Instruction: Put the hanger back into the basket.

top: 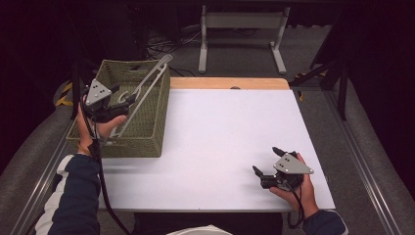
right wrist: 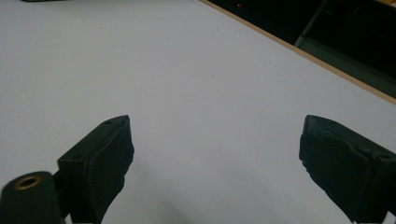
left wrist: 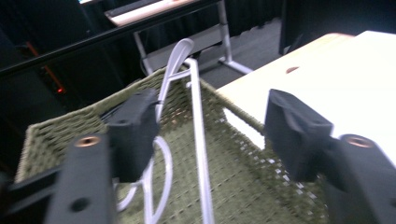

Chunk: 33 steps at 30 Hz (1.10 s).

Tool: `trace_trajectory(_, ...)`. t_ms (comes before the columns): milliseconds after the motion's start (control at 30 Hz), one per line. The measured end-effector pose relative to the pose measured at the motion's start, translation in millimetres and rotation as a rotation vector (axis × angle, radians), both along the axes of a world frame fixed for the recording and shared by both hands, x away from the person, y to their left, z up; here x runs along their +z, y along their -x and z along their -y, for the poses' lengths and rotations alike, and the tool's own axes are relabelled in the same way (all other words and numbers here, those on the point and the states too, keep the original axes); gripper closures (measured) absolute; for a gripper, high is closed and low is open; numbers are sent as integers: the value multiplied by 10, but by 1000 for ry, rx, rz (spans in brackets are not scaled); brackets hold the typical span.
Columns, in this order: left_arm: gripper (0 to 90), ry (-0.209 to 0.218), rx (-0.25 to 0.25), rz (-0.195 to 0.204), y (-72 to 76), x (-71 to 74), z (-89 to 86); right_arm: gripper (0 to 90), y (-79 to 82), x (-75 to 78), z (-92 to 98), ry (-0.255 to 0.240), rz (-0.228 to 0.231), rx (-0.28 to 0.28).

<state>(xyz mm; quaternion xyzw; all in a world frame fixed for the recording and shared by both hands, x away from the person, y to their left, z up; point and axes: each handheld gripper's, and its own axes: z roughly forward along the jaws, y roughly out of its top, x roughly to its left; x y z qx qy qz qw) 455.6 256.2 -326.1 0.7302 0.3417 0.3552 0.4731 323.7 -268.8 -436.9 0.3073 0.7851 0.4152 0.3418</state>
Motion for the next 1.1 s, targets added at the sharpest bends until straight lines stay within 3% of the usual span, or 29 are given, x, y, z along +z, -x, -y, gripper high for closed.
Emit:
trace_trajectory(33,302,6,-3,-2,8,-3,15,104,0,0,0,0,0,0)
trace_trajectory(100,211,34,-25,1,28,-13,49,104,-3,1,2,-6,0,-3)
trace_trajectory(233,113,56,-47,0,39,-24,90,104,-7,2,10,-10,0,-7)
trace_trajectory(400,64,96,-83,28,98,-38,122,104,-12,6,26,-20,-1,-19)
trace_trajectory(667,40,107,-132,74,215,-61,228,103,-12,9,24,-23,0,-17)
trace_trajectory(1100,43,135,-228,103,404,-149,471,102,-8,10,24,-24,-1,-16)
